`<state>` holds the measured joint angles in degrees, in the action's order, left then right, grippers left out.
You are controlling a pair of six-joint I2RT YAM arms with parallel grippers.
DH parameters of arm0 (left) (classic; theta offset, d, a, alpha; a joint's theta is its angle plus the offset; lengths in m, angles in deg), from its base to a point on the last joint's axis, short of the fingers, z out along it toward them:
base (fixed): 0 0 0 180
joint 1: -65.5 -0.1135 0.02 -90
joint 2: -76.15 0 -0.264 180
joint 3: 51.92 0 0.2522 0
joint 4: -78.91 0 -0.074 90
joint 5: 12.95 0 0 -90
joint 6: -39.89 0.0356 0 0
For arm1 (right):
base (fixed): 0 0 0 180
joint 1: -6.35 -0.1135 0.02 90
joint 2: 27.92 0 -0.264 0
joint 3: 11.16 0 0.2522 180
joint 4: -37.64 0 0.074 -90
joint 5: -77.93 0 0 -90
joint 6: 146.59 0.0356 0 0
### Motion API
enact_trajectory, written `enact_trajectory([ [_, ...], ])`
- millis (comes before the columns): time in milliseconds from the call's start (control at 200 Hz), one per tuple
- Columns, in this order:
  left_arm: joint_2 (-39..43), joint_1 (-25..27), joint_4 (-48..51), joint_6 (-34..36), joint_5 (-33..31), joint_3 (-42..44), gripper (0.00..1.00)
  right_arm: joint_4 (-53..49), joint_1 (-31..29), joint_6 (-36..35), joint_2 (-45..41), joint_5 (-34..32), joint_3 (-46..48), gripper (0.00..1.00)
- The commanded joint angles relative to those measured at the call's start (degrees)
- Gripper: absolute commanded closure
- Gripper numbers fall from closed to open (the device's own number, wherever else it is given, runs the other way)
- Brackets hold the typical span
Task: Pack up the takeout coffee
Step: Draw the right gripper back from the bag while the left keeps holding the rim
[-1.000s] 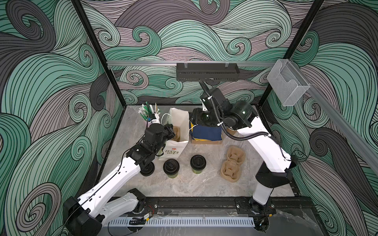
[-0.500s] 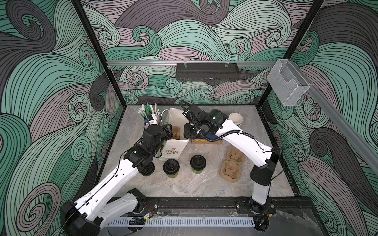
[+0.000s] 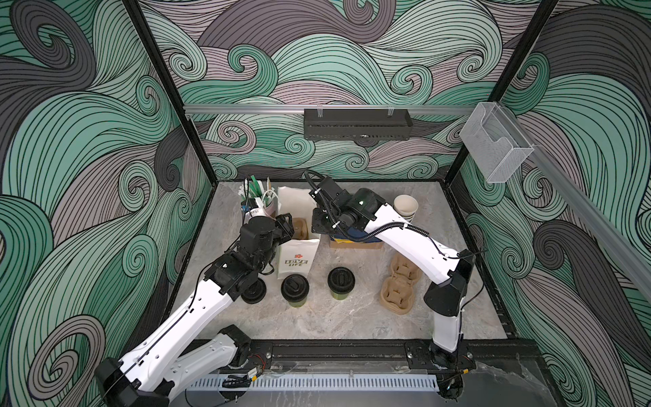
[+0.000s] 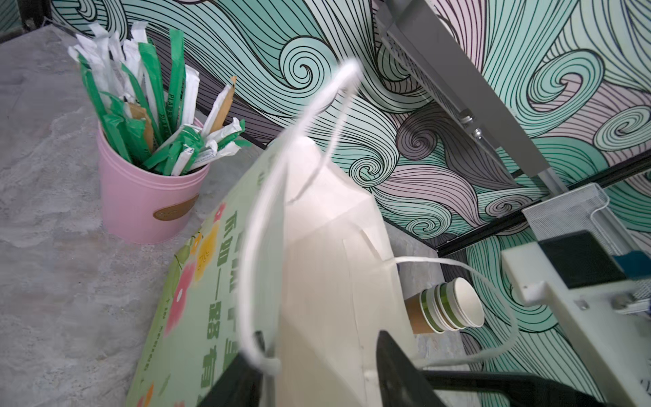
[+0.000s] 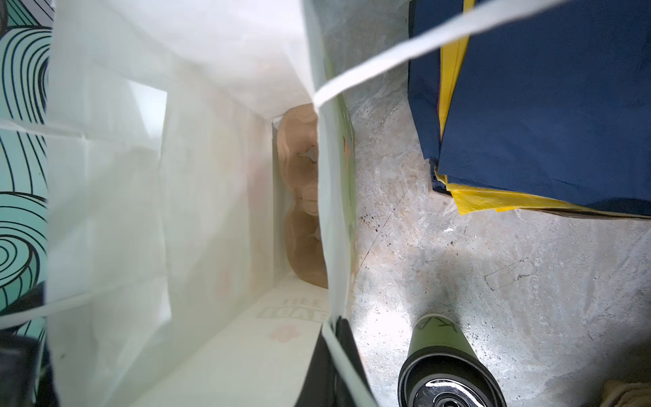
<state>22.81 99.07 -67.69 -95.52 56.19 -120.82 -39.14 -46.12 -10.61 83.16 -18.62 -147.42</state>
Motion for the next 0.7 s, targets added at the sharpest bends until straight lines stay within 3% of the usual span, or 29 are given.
enact_trajectory([
  [0, 1.0, 0.1, 7.8, 2.3, -1.5, -4.7, 0.41, 0.2, 0.2, -2.5, 0.8, -3.4, -2.8, 1.0],
  [295, 2.9, -0.2, 16.5, -1.9, 0.4, -7.2, 0.33, -1.0, 1.6, -8.9, -1.1, -4.2, -1.9, 1.0],
  [605, 4.4, -0.4, 20.8, -3.3, 4.1, -8.4, 0.29, -1.0, 3.3, -9.5, -4.4, -0.2, 4.9, 1.0],
  [695, 4.0, -0.7, 21.3, -2.8, 4.9, -9.5, 0.27, -1.0, 3.3, -9.5, -5.0, -0.2, 4.7, 0.83],
])
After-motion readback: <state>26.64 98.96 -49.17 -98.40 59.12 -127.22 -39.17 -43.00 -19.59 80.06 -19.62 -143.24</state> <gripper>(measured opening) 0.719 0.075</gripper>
